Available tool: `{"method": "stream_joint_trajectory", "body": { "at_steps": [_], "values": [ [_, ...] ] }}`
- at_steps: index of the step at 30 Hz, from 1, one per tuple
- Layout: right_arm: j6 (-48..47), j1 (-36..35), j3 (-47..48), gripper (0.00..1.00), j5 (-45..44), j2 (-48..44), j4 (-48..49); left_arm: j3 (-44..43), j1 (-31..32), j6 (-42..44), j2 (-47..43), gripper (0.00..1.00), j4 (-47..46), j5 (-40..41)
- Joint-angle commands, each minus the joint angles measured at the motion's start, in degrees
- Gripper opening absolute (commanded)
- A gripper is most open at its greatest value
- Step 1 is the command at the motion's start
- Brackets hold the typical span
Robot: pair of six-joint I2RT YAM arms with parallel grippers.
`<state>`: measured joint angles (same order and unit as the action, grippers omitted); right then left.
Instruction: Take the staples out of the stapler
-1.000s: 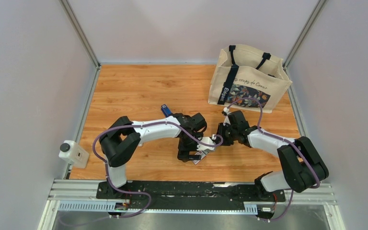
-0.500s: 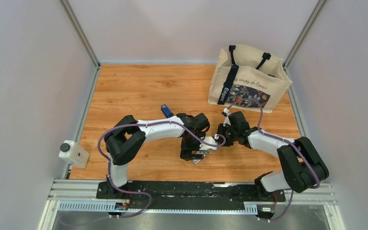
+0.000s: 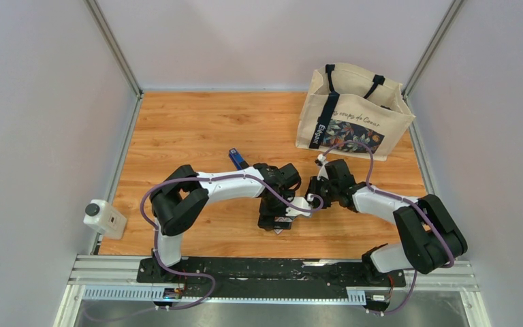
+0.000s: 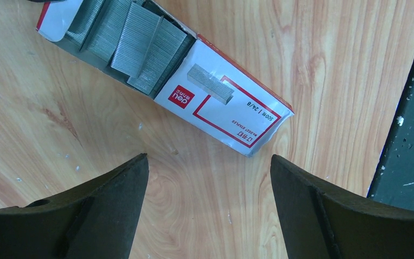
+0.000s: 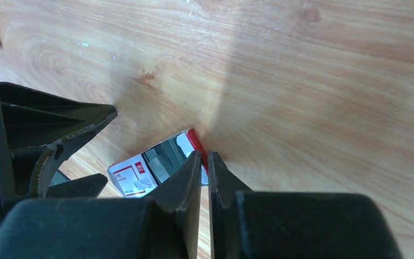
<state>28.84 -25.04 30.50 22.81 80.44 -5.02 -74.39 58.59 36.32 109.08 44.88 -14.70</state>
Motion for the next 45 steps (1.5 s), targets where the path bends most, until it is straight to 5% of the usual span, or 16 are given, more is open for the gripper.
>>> {"method": "stream_joint_trajectory", "body": {
  "at_steps": [1,45],
  "values": [
    [1.04,-0.19,-1.14,0.11,1.45,0.68,2.73,-1.02,0.39,-0.46,0.61,0.91,-0.85,-0.60],
    [1.92,-6.33,-2.90,0.06,4.35,-0.03,6.86,-3.39,0.39,-0.02,3.86,0.91,-1.73,3.27]
  ]
}}
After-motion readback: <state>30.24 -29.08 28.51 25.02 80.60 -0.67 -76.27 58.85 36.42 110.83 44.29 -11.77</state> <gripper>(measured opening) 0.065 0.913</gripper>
